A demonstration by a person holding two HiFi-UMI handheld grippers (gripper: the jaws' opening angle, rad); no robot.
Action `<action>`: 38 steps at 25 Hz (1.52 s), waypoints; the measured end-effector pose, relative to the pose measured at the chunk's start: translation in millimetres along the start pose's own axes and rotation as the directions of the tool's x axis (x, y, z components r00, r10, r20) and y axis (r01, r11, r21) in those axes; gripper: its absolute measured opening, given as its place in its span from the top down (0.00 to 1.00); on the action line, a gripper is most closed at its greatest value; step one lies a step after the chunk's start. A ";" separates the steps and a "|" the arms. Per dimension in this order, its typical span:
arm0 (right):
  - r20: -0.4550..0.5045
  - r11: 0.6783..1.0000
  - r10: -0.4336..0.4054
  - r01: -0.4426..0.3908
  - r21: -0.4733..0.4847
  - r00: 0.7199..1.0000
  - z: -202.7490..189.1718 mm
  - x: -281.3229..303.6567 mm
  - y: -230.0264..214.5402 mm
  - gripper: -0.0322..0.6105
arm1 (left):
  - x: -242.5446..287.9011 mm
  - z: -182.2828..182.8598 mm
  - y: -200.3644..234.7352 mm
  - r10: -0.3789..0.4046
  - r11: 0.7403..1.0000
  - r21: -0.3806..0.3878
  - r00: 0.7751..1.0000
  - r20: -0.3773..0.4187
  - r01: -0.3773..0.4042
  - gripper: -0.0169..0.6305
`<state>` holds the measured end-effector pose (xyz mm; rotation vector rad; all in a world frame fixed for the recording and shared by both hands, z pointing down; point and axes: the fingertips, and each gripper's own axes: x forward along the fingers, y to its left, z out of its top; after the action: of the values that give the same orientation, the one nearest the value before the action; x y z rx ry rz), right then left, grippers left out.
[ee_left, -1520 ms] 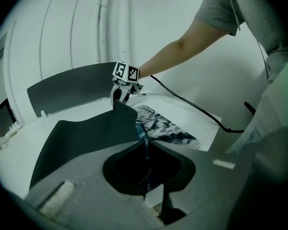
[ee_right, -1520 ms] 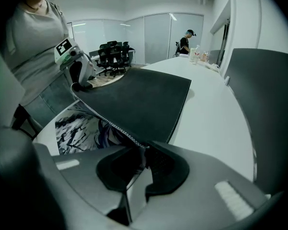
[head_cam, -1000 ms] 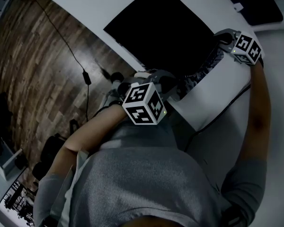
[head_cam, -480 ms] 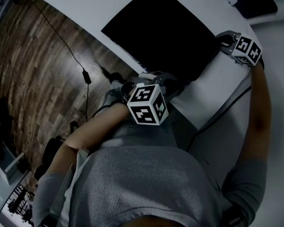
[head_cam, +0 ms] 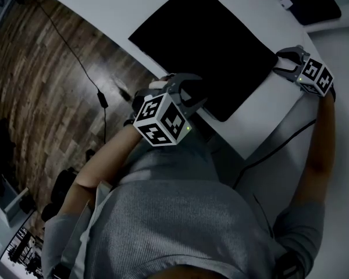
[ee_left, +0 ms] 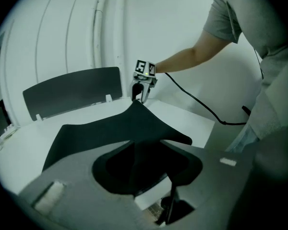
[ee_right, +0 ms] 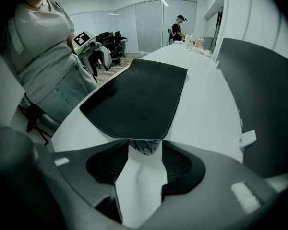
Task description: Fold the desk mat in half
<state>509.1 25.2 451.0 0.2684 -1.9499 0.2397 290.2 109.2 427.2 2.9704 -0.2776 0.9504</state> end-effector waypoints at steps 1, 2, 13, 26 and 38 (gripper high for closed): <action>0.019 0.999 -0.030 0.030 0.021 0.999 1.2 -9.5 -2.4 0.61 | -6.9 2.9 10.3 0.029 0.999 -0.018 0.999 0.019 -0.029 0.72; 0.067 0.996 -0.080 0.076 0.054 0.995 5.7 -20.4 -7.6 0.61 | -13.4 6.4 20.6 0.063 0.997 -0.036 0.997 0.043 -0.062 0.73; 0.612 0.669 -0.743 0.325 0.668 0.270 143.2 -122.9 14.8 0.75 | -87.5 57.1 98.2 0.409 0.910 -0.221 0.853 0.325 -0.352 0.73; 0.563 0.559 -0.822 0.306 0.771 0.082 217.7 -156.9 93.9 0.95 | -157.5 109.2 104.3 0.469 0.883 -0.267 0.699 0.540 -0.385 0.90; 0.612 0.625 -0.778 0.287 0.726 0.142 229.0 -139.7 128.7 0.95 | -157.3 118.3 83.7 0.415 0.909 -0.244 0.696 0.586 -0.337 0.97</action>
<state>322.0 92.1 229.4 1.8184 -2.6568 -0.0124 218.0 45.2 236.3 3.0578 -0.9468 -0.1287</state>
